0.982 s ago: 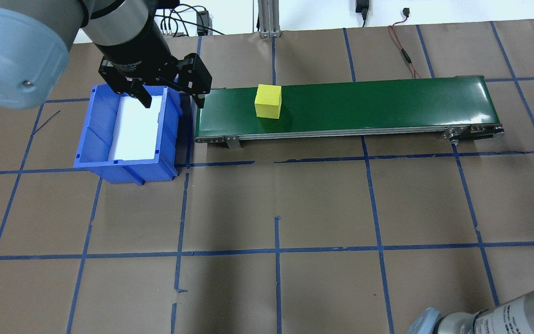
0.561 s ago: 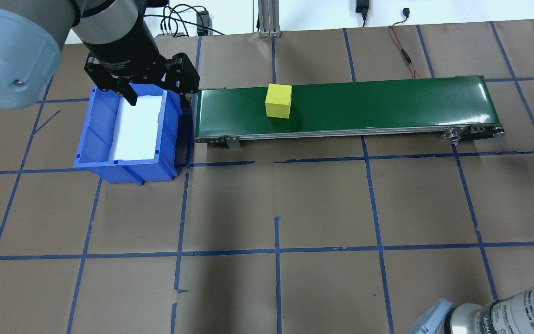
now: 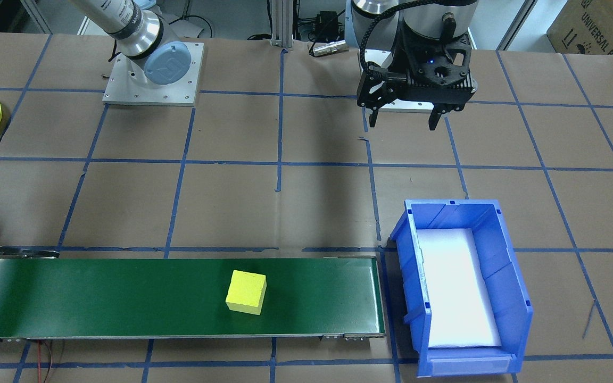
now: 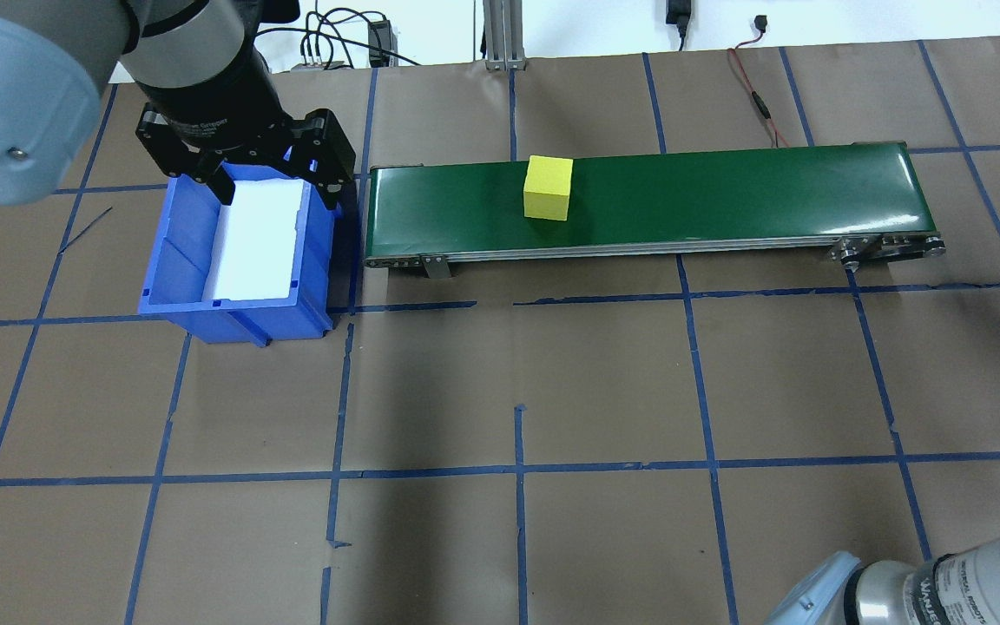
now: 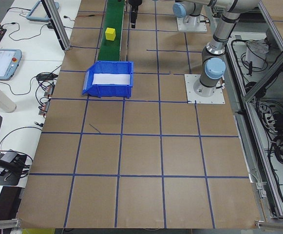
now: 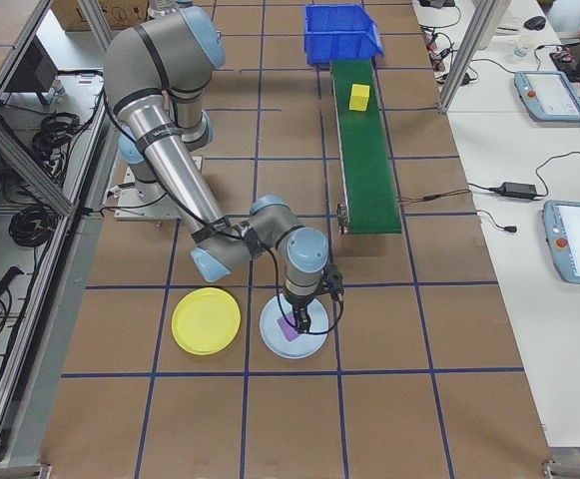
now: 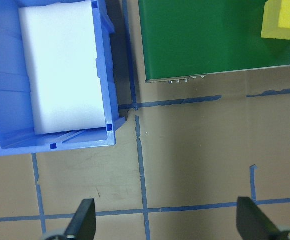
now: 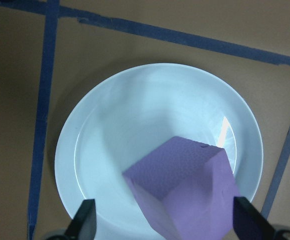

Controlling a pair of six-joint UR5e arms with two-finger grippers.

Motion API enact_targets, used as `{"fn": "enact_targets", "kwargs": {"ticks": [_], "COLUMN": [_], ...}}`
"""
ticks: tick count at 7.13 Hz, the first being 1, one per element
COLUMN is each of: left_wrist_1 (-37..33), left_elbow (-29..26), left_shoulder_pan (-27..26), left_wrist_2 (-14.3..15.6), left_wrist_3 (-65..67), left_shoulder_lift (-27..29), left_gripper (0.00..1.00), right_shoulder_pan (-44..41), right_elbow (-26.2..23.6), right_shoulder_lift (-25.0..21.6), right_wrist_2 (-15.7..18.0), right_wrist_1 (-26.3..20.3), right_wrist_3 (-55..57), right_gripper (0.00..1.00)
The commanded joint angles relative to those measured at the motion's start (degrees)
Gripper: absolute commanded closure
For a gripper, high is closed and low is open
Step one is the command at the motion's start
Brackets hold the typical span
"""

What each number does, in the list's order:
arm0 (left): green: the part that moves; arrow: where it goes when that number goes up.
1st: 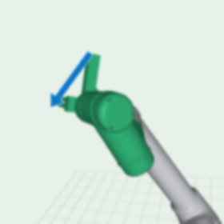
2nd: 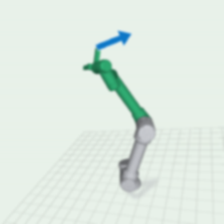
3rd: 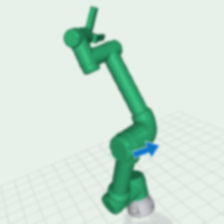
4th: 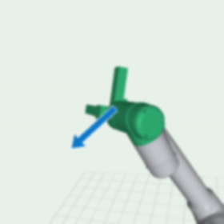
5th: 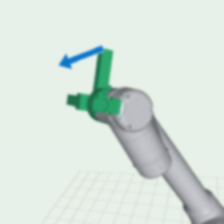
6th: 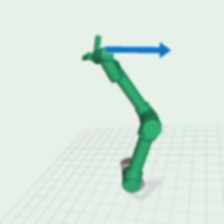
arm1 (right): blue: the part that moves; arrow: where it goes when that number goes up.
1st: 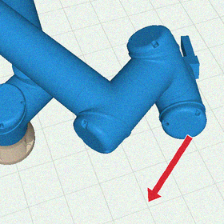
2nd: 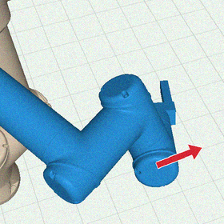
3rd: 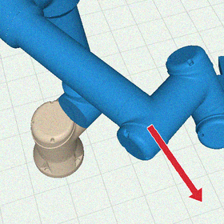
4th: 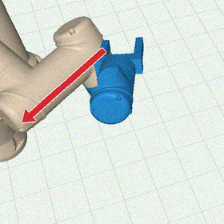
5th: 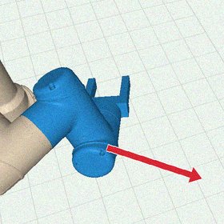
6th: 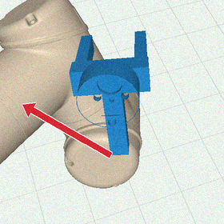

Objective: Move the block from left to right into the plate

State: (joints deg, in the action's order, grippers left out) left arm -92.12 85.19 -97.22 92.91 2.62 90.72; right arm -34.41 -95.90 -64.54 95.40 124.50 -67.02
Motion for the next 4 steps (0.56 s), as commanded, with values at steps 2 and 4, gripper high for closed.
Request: {"fn": "enact_targets", "kwargs": {"ticks": [2,4], "left_wrist_1": [-1.4,-1.4], "left_elbow": [0.1,0.0], "left_shoulder_pan": [0.4,0.2], "left_wrist_2": [-0.5,-0.9], "left_wrist_3": [-3.4,-3.0], "left_shoulder_lift": [0.1,0.1], "left_gripper": [0.00,0.00], "right_shoulder_pan": [-2.2,-17.6], "right_elbow": [0.4,0.7], "right_shoulder_lift": [-2.5,-9.3], "right_wrist_2": [-0.5,-2.0], "right_wrist_1": [-1.5,-8.1], "right_wrist_3": [2.8,18.9], "right_gripper": [0.00,0.00]}}
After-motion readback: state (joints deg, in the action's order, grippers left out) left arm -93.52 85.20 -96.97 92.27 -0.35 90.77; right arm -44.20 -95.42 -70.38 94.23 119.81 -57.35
